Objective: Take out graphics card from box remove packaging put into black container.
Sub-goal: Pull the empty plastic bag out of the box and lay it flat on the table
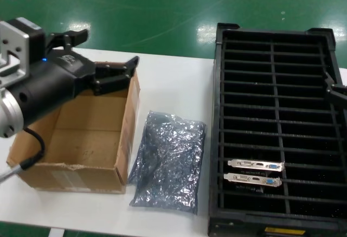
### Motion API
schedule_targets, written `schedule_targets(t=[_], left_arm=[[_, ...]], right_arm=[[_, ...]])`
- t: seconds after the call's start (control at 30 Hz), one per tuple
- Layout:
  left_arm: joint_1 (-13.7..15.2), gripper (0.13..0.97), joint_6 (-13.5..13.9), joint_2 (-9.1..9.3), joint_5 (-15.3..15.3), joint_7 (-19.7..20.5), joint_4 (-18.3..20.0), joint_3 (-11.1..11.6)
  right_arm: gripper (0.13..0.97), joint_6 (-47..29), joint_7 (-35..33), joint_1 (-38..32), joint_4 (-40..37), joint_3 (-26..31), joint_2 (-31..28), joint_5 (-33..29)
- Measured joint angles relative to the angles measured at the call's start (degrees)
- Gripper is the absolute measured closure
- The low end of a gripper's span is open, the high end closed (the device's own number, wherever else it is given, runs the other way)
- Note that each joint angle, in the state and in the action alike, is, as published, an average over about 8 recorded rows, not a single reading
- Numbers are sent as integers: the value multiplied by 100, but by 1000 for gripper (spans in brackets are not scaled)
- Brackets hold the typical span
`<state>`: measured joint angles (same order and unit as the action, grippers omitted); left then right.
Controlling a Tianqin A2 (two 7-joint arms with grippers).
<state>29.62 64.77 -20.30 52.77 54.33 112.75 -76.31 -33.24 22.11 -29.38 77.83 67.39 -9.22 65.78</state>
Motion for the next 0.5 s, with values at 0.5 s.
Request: schedule_targets(t=[0.5], left_arm=[[-578,222,-1258,56,1008,-1053,-422,-311]], right_arm=[[129,655,-436,580,273,479,-157,736]])
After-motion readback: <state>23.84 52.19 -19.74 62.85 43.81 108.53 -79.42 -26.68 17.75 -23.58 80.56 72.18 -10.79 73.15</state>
